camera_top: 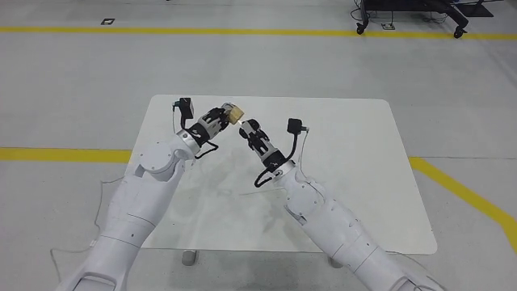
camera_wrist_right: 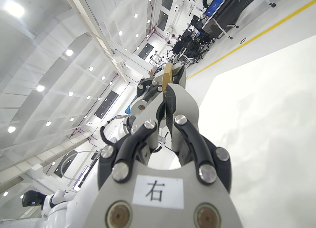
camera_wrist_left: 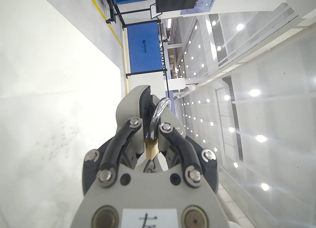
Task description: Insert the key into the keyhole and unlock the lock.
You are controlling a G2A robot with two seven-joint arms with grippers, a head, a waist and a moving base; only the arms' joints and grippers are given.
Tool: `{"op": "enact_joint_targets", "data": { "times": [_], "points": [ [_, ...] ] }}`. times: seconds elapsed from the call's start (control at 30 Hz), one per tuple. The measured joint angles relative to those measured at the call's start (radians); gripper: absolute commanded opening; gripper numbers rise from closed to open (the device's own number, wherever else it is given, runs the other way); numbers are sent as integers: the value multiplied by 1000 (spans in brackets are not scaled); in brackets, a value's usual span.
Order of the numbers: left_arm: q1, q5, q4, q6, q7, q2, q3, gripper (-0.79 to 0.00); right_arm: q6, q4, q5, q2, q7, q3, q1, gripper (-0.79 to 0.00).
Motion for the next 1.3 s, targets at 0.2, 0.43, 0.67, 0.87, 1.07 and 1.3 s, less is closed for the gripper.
{"op": "enact_joint_targets", "data": {
  "times": [0.2, 0.43, 0.67, 0.87, 1.07, 1.3],
  "points": [
    [5, 54, -13, -2, 11, 1, -1, -785, 40, -5, -26, -5, 10, 12, -7, -785],
    [8, 168, -44, 21, 31, 1, 23, -785, 66, -19, -59, -5, 26, 37, -19, -785],
    [4, 94, -24, 24, -18, -4, 9, -785, 34, -24, -36, -7, 38, 64, -33, 0],
    [9, 45, -14, 5, -24, -6, -12, -785, 34, -24, -35, -7, 39, 65, -34, 0],
    [14, 23, -11, 10, -41, -7, -20, -785, 31, -27, -32, -7, 43, 66, -36, 0],
    [13, -75, 3, 14, -74, -14, -34, -785, -62, -61, 343, 16, 423, 151, -82, -296]
  ]
}}
